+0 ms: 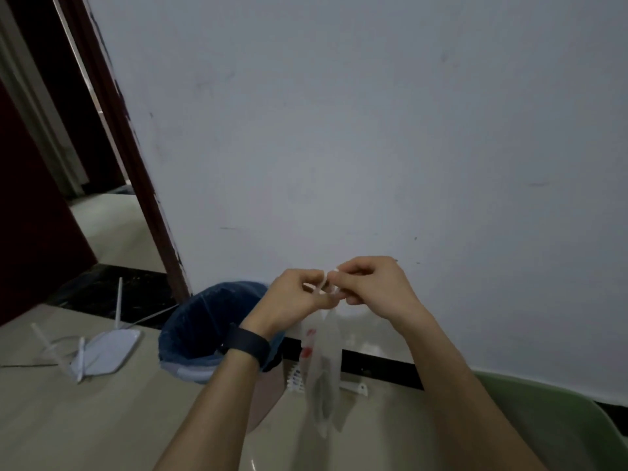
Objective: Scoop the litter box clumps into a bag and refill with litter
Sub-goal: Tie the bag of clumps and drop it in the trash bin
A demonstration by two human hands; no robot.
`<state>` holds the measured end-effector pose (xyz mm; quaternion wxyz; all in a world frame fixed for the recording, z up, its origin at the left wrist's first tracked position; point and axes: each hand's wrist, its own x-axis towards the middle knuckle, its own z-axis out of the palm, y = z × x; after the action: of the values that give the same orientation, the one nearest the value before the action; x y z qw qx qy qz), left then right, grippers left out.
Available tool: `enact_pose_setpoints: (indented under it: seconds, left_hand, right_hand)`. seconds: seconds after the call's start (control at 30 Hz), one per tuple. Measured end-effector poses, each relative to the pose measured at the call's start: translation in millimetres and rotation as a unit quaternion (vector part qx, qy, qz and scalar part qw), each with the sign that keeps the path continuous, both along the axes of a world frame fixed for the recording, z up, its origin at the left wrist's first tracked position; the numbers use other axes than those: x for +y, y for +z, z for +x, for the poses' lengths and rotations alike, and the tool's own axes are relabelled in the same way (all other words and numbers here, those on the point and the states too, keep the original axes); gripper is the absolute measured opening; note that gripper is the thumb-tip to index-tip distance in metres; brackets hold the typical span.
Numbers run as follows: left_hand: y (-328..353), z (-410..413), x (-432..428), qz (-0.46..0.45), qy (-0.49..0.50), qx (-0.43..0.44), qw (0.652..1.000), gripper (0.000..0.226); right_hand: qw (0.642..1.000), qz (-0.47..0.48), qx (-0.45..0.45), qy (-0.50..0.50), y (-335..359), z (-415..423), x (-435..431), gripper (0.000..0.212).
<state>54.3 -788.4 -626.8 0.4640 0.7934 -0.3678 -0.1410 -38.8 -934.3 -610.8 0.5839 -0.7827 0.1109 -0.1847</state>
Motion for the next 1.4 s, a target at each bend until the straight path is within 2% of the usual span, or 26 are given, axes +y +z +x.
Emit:
enact_pose_setpoints:
  seconds: [0.1,0.17,0.23,0.3,0.37,0.4,0.43,0.53,0.6,0.7,0.8,0.87,0.93,1.0,1.13,1.2,1.3,1.4]
  left_hand:
    - [-23,-1,2,-0.005,0.045,-0.048,0.998,0.054]
    - [-30,-1,3,-0.042,0.071,-0.050,0.995,0.059]
    - [-26,-1,2,-0.053,0.077,-0.047,0.995,0.051]
    - [-19,-1,1,-0.069,0.086,-0.030,0.993,0.030]
    - [-13,-3,3,-0.086,0.094,-0.015,0.992,0.020]
    - [-13,-2,3,-0.088,0.099,-0.012,0.991,0.020]
    - [-13,-2,4,-0.088,0.106,-0.010,0.990,0.022]
    - [-13,-2,5,-0.106,0.139,-0.006,0.985,0.026]
    - [-7,-3,6,-0.119,0.138,0.008,0.983,0.030]
    - [2,-7,5,-0.089,0.068,0.049,0.993,0.032]
    - [-4,-6,3,-0.035,0.037,0.038,0.998,0.032]
    - [-9,-2,4,-0.029,0.037,0.037,0.998,0.034]
    - [-10,2,7,-0.050,0.039,0.052,0.997,0.036]
    - [-8,2,10,-0.053,0.031,0.057,0.997,0.038]
    - [-10,2,9,0.004,-0.003,0.072,0.997,0.036]
    - [-12,1,9,0.024,-0.014,0.082,0.996,0.033]
    - [-20,3,9,0.042,-0.029,0.106,0.993,0.030]
    - [-28,6,10,0.026,-0.034,0.144,0.989,0.030]
  right_hand:
    - [0.996,-0.076,0.017,-0.039,-4,-2,0,0.009]
    - [0.991,-0.111,-0.003,-0.080,-12,-4,-1,0.012]
    - [0.994,-0.096,-0.004,-0.052,-27,-6,-4,0.024]
    - [0.994,-0.086,0.060,0.042,-45,-6,0,0.039]
    - [0.982,-0.126,0.097,0.102,-65,-6,11,0.039]
    - [0.981,-0.145,0.091,0.093,-71,-5,18,0.038]
    - [0.985,-0.141,0.070,0.066,-76,-4,23,0.039]
    - [0.997,-0.036,0.038,-0.065,-85,2,32,0.036]
    - [0.993,-0.040,0.046,-0.101,-83,5,33,0.031]
    - [0.994,-0.070,0.081,0.026,-78,5,39,0.031]
    - [0.980,0.073,0.113,0.148,-75,1,40,0.016]
    - [0.971,0.137,0.111,0.159,-75,-1,35,0.023]
    - [0.970,0.161,0.109,0.148,-74,-4,27,0.032]
    - [0.968,0.149,0.110,0.172,-73,-7,20,0.041]
    - [0.973,0.014,0.128,0.193,-73,-15,25,0.058]
    - [0.978,0.019,0.121,0.168,-75,-14,29,0.059]
    - [0.981,0.056,0.132,0.132,-80,-9,26,0.050]
    - [0.981,0.067,0.142,0.113,-89,-6,20,0.042]
